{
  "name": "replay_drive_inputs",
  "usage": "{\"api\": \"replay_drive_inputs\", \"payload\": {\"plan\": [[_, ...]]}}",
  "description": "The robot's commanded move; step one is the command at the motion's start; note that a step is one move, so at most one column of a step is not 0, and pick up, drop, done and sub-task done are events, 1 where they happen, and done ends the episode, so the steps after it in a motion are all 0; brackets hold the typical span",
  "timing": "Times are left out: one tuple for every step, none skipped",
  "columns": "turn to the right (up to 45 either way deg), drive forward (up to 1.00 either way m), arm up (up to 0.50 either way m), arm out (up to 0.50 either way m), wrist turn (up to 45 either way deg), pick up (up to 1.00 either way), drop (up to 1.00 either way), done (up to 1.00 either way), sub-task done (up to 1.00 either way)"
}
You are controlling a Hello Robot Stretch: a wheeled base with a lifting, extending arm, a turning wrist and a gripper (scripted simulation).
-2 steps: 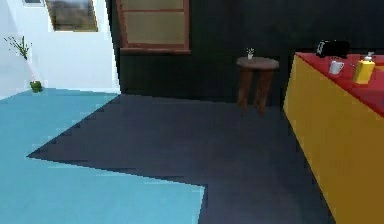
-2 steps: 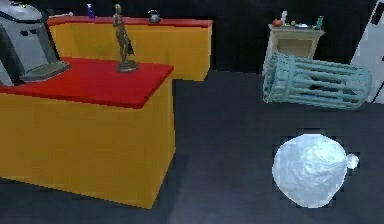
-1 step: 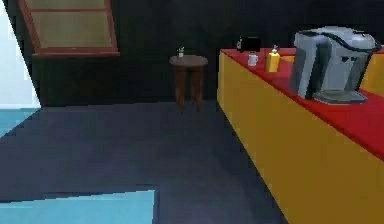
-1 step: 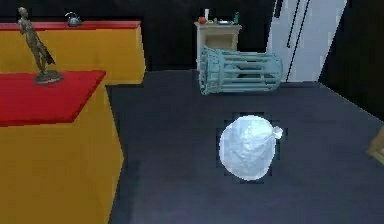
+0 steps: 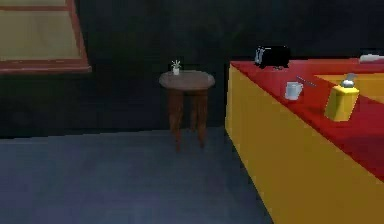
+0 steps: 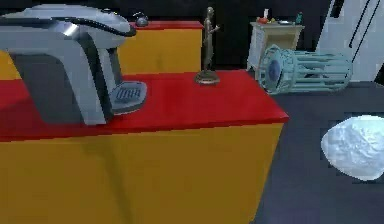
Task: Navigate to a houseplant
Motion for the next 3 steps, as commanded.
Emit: {"api": "replay_drive_inputs", "payload": {"plan": [[0.0,1.0,0.0,0.0,0.0,0.0,0.0,0.0,0.0],[0.0,0.3,0.0,0.0,0.0,0.0,0.0,0.0,0.0],[-9.0,0.0,0.0,0.0,0.0,0.0,0.0,0.0,0.0]]}}
